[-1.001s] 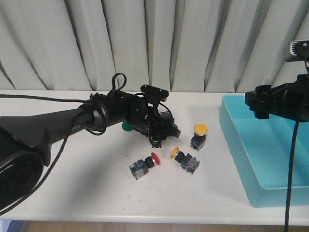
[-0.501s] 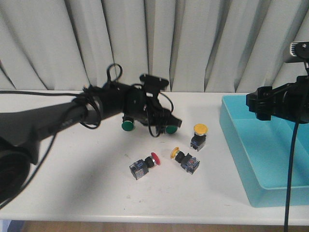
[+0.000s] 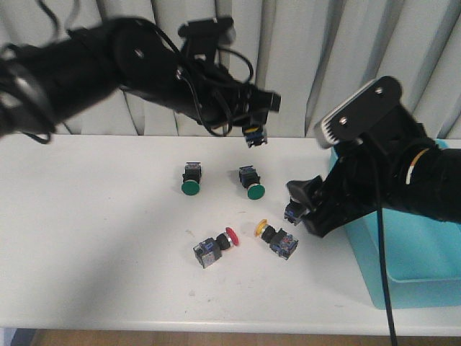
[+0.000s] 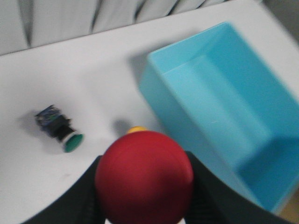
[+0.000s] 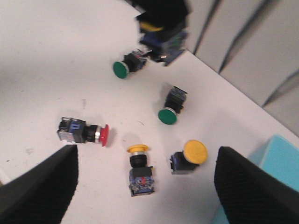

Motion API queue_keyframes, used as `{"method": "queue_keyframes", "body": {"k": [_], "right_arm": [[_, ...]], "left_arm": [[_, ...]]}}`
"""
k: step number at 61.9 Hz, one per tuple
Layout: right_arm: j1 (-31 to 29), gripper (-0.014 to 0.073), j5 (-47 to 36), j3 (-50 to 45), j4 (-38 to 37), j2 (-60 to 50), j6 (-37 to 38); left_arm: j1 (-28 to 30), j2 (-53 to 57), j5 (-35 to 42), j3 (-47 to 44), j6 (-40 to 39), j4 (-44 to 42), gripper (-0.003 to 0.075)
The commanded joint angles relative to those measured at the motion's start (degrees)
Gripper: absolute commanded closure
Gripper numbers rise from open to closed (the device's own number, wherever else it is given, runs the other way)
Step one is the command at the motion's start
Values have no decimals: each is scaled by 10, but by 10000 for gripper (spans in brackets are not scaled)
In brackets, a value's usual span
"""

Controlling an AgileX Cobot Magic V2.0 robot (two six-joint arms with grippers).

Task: Pick red and yellow buttons and place in box
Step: 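Pass the red button from the left gripper into the right gripper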

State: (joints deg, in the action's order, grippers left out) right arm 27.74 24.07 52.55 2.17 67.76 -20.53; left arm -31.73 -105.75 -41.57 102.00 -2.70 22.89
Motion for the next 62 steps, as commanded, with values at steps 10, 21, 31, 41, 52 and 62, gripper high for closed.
{"method": "queue_keyframes", "body": {"k": [10, 21, 31, 41, 52, 62], "right_arm": [[11, 22, -65, 20, -6, -10, -21], [11, 22, -93, 20, -13, -10, -21], [10, 22, -105, 20, -14, -10, -18], [10, 45, -112, 20, -15, -10, -17], [10, 109, -124, 20, -15, -10, -17], [10, 217, -136, 20, -15, -10, -17]], "left_arm": [[-2, 69, -30, 16, -3, 157, 727], [-2, 65, -64, 16, -18, 265, 726], [-2, 65, -70, 16, -61, 280, 726], [-2, 65, -90, 16, -68, 280, 723], [-2, 65, -99, 16, -78, 280, 720], [-2, 65, -109, 16, -78, 282, 719]]}}
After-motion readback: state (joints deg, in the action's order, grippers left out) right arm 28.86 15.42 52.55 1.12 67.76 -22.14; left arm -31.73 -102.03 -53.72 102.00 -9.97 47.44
